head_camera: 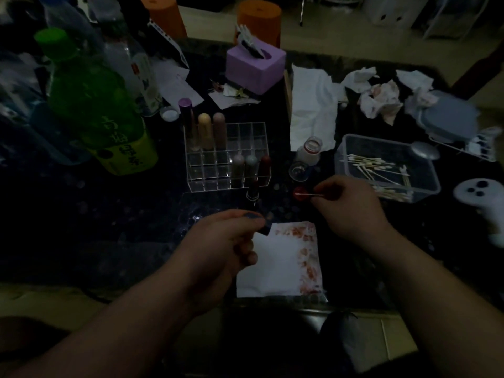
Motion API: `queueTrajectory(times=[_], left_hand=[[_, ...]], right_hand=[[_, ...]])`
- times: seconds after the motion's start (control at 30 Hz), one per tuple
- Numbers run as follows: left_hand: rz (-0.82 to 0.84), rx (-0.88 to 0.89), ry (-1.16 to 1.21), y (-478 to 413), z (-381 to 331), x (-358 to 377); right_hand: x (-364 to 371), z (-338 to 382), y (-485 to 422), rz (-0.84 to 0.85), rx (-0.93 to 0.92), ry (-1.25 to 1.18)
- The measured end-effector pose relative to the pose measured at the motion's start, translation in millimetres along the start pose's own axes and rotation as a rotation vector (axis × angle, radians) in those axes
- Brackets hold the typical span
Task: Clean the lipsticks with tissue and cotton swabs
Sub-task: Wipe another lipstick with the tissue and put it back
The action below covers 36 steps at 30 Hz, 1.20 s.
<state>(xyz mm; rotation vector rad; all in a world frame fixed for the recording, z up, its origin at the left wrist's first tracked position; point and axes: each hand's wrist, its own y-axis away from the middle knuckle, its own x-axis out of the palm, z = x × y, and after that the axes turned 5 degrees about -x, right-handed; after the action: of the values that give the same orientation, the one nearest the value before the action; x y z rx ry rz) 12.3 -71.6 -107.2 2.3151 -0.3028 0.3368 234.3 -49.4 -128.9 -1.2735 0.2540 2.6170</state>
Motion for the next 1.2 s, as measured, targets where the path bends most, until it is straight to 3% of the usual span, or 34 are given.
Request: queueTrajectory(times=[0.27,0.7,1.0,1.2], left_hand=[[-0.055,0.021,-0.046,-8.2,-3.1,-4.9],[-0.143,0.082,0.086,-9.3,-10.2,1.3],[0.022,-0.036,0.154,-9.1,-14.0,-0.8],[-0.002,-0.039,0.137,-9.4,-14.4,0.8]], right_hand=[[15.6,3.8,-6.5,-0.032,-0.04,-0.2],[4.6,5.2,-0.8,-0.099,-0.117,-0.228],[-2.8,-1.3,-5.5,-0.167,-0.149,-0.134],[-1.8,-1.7,-2.5,-0.156,-0.18,-0.112]])
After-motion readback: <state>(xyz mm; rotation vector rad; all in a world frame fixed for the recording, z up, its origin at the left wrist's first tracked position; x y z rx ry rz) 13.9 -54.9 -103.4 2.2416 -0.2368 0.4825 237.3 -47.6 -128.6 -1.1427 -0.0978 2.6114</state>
